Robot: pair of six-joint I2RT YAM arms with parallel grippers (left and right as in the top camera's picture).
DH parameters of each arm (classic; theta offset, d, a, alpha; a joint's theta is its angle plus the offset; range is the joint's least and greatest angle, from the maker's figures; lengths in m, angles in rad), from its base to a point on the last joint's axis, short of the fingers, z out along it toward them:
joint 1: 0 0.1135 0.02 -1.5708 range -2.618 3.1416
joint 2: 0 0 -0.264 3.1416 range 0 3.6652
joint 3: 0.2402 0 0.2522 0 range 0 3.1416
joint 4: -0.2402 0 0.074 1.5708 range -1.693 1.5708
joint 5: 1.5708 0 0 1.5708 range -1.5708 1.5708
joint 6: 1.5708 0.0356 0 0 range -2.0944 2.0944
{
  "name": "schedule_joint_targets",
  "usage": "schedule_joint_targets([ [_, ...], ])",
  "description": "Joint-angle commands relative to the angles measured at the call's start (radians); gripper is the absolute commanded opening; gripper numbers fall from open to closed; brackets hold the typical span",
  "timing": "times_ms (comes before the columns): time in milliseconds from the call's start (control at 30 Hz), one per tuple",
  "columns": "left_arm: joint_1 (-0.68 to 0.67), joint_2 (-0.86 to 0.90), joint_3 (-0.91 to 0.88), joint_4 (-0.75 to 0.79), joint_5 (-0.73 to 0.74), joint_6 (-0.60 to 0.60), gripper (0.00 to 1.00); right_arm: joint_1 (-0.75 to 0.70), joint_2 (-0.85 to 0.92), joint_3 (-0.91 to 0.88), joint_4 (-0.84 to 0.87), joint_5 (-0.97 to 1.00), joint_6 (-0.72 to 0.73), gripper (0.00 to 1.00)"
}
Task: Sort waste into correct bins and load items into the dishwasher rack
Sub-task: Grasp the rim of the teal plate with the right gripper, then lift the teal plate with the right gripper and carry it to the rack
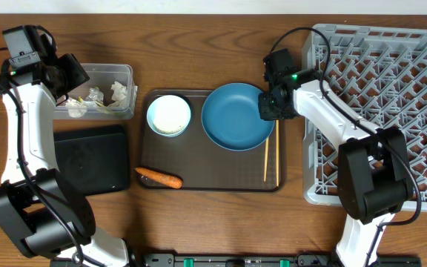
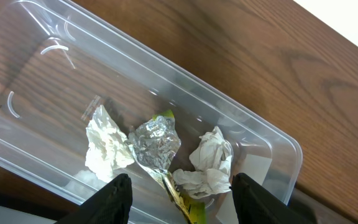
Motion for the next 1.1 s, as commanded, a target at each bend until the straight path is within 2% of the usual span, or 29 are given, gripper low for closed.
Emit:
schedule_joint_targets([
  [0, 0.0, 0.002, -0.01, -0.003, 0.001, -0.002, 0.54, 0.006, 0.022, 0.008, 0.006, 0.007, 0.027, 0.11],
  [133, 0.0, 0.002, -0.01, -0.003, 0.001, -0.002, 0.54, 0.006, 0.021, 0.008, 0.026, 0.007, 0.03, 0.01],
  [433, 0.0, 0.002, -0.01, -0.003, 0.001, -0.002, 0.54, -0.03, -0.069, 0.01, 0.107, 0.055, 0.029, 0.01],
  [733, 0.0, 0.002, -0.01, -0.01, 0.001, -0.002, 0.55, -0.054, -0.101, 0.01, 0.038, 0.062, 0.014, 0.01],
  [867, 0.0, 0.002, -0.01, -0.01, 0.001, -0.002, 0.54, -0.054, -0.109, 0.01, 0.058, 0.068, 0.014, 0.01],
  [1067, 0.0, 0.002, -0.01, -0.01, 0.001, -0.002, 0.54, -0.056, -0.219, 0.01, 0.117, 0.144, -0.033, 0.01],
])
